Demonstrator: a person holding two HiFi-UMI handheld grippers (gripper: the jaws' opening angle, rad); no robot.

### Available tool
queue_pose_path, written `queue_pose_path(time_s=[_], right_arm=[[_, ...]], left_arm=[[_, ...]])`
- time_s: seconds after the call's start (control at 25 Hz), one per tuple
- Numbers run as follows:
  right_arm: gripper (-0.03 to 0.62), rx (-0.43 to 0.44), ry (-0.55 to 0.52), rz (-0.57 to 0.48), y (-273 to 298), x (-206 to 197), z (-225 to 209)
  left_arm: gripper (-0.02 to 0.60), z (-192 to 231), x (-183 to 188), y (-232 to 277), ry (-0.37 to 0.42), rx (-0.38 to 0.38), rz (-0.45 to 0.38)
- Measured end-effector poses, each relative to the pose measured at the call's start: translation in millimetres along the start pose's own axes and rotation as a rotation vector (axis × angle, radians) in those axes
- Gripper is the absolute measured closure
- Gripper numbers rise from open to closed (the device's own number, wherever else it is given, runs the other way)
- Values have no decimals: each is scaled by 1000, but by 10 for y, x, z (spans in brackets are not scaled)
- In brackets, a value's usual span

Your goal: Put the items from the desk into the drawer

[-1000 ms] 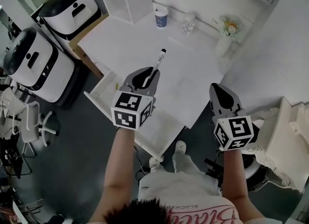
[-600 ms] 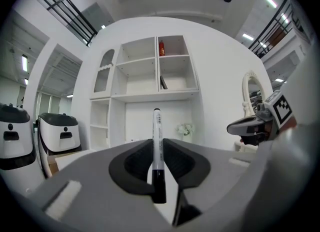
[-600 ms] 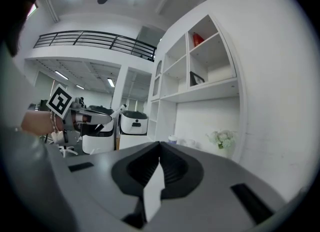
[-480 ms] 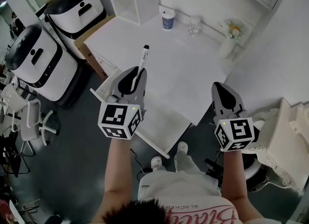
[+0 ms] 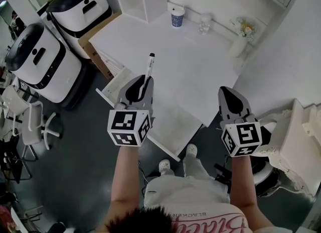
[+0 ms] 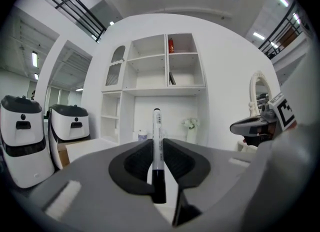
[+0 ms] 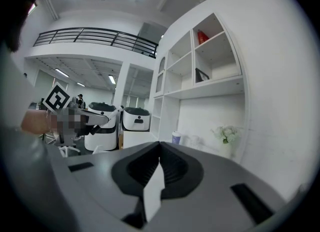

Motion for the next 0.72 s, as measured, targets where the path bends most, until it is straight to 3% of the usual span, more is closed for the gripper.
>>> queue_pose_path(time_s=[0.36,0.72], right_arm=[[586,40,44,88,69,-343,23],[586,65,54,134,151,-502,-111]], left_arm=[[508,77,-634,9,-162,100,232],[508,-90,-1368,37,-232,107,464]])
Point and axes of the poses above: the fingertips, and each gripper's own axes: y forward along the fingers, z to its left, x out of its top, the point moved 7 cm from there along -y, backward along the fingers, and after that the axes turned 11 degrees about x, right-handed, at the moved point
